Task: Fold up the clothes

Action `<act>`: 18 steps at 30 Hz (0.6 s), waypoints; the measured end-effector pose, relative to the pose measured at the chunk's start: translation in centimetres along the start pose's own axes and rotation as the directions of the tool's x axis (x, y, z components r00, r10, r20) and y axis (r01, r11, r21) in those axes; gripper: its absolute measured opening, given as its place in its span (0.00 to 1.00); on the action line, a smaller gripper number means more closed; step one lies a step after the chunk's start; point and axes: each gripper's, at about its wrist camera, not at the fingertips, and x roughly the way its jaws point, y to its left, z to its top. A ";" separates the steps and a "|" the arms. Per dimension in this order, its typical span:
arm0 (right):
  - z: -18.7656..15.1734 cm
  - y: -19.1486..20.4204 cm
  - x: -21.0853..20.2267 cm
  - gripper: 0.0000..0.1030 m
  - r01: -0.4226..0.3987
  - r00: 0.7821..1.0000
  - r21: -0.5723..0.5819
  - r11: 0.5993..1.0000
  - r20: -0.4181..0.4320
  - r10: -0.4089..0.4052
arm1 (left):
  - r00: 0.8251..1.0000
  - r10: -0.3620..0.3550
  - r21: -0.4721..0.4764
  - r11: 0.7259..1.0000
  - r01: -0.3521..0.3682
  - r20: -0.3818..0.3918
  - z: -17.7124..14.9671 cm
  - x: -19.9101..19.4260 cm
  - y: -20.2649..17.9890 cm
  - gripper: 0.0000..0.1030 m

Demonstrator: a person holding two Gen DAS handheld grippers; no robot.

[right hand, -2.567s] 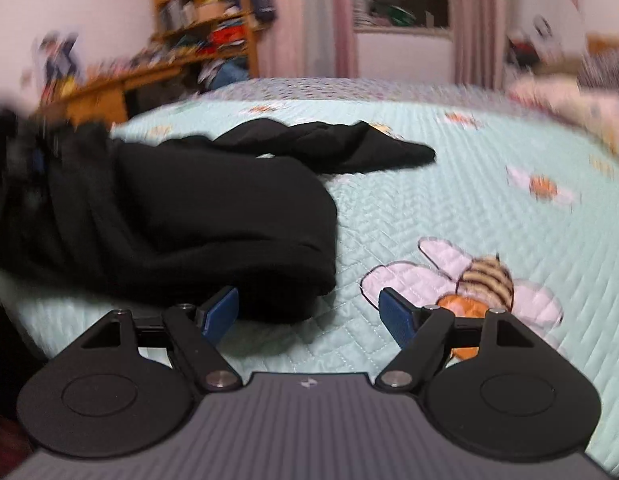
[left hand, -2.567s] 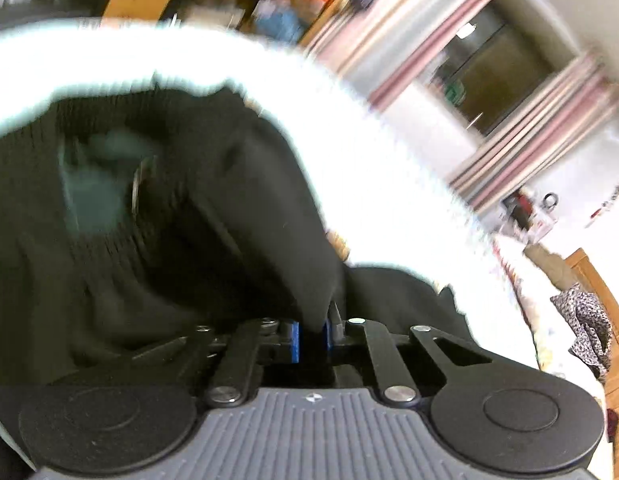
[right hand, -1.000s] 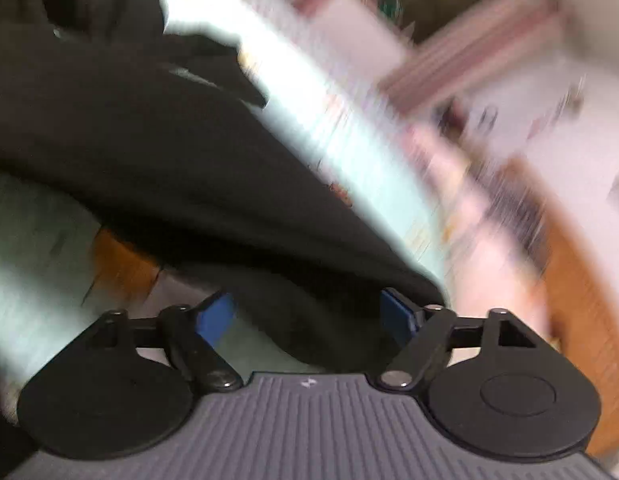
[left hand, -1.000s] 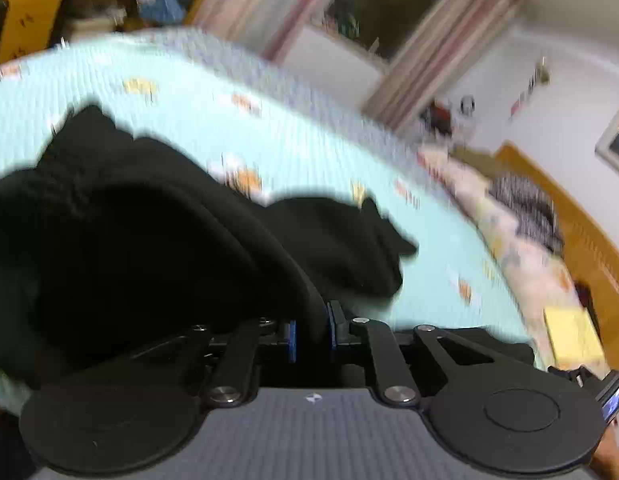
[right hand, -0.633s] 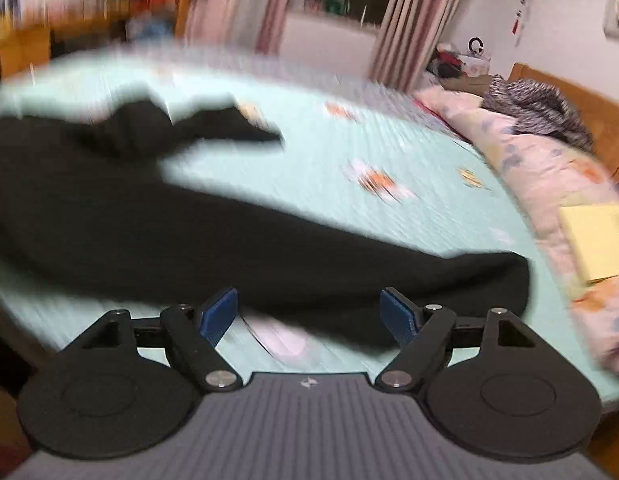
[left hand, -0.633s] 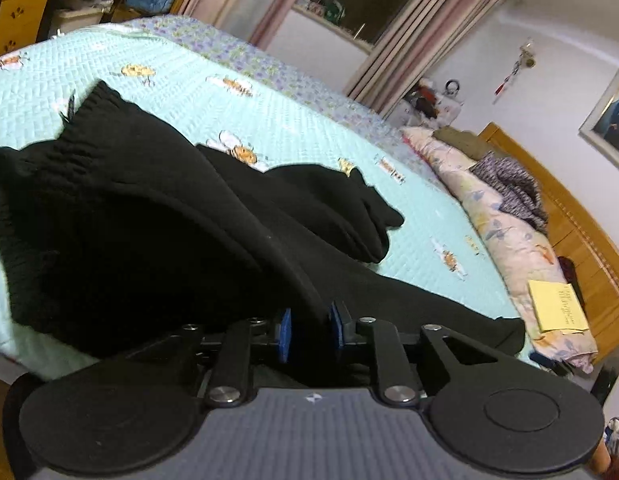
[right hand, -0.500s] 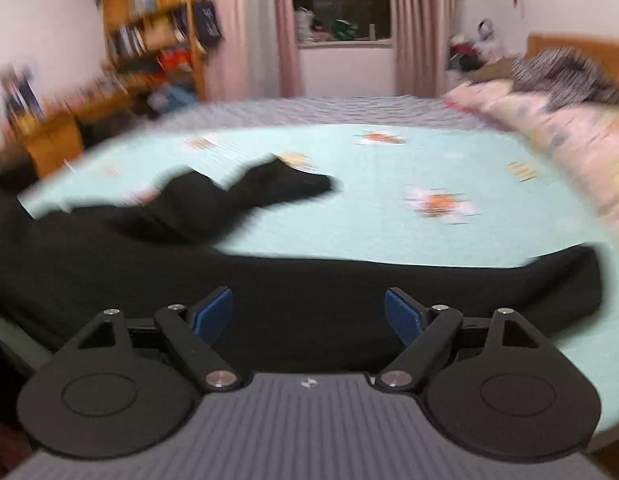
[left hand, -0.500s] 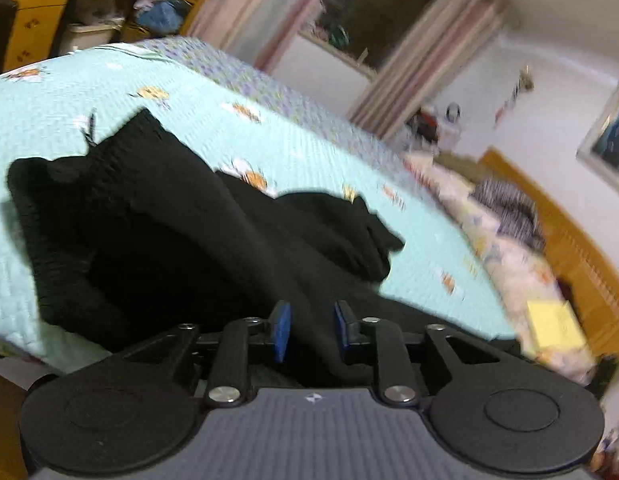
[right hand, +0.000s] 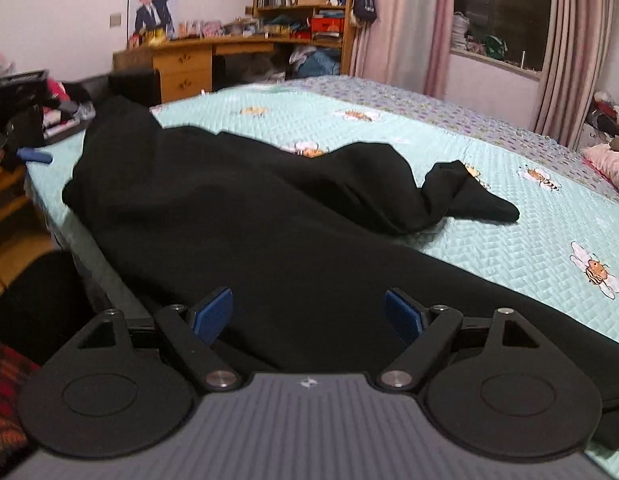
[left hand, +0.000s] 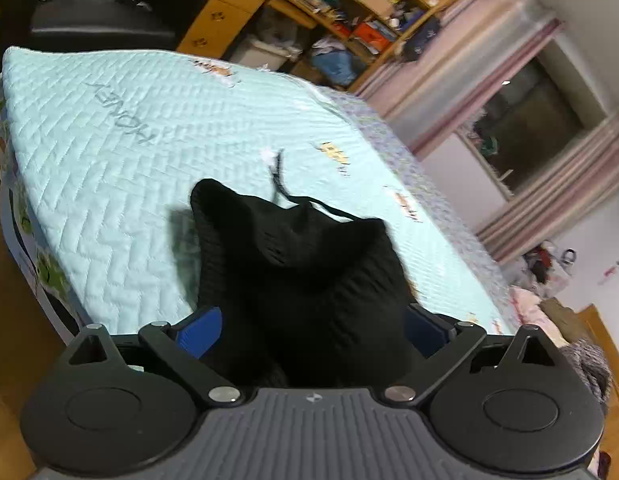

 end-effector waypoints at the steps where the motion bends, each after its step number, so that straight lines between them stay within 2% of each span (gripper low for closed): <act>1: 0.0 0.0 0.0 0.82 0.006 1.000 -0.001 1.000 -0.009 -0.006 | 1.000 -0.020 0.004 1.000 0.020 -0.014 0.4 0.8 0.2 0.95; 5: 0.0 -0.8 0.1 0.82 0.050 0.998 0.061 0.997 -0.030 -0.048 | 0.996 -0.046 0.088 0.995 0.052 -0.072 1.0 4.6 0.3 0.95; 7: -0.1 -1.3 0.3 0.82 0.078 0.996 0.087 0.993 -0.042 -0.074 | 0.989 -0.103 0.122 0.986 0.115 -0.106 0.9 5.9 0.1 0.93; 10: -0.7 -1.9 0.7 0.82 0.115 0.992 0.119 0.986 -0.065 -0.108 | 0.978 -0.139 0.198 0.966 0.168 -0.155 0.2 6.9 -0.8 0.80; 13: -1.4 -2.4 1.1 0.82 0.127 0.990 0.150 0.981 -0.076 -0.117 | 0.981 -0.121 0.350 0.922 0.168 -0.154 -1.1 6.3 -2.9 0.60; 14: -1.5 -2.4 1.3 0.82 0.128 0.990 0.154 0.980 -0.080 -0.116 | 0.974 -0.142 0.384 0.901 0.200 -0.174 -1.7 5.7 -3.5 0.51; 15: -1.7 -2.4 1.4 0.82 0.128 0.990 0.158 0.979 -0.084 -0.116 | 0.966 -0.161 0.417 0.879 0.233 -0.202 -2.4 5.1 -4.3 0.48; 17: -2.0 -2.3 1.8 0.82 0.124 0.989 0.159 0.979 -0.095 -0.110 | 0.945 -0.183 0.465 0.835 0.295 -0.270 -4.0 4.0 -5.6 0.49; 18: -2.1 -2.2 2.0 0.82 0.120 0.989 0.156 0.981 -0.101 -0.105 | 0.940 -0.181 0.466 0.831 0.303 -0.289 -4.5 3.8 -5.5 0.54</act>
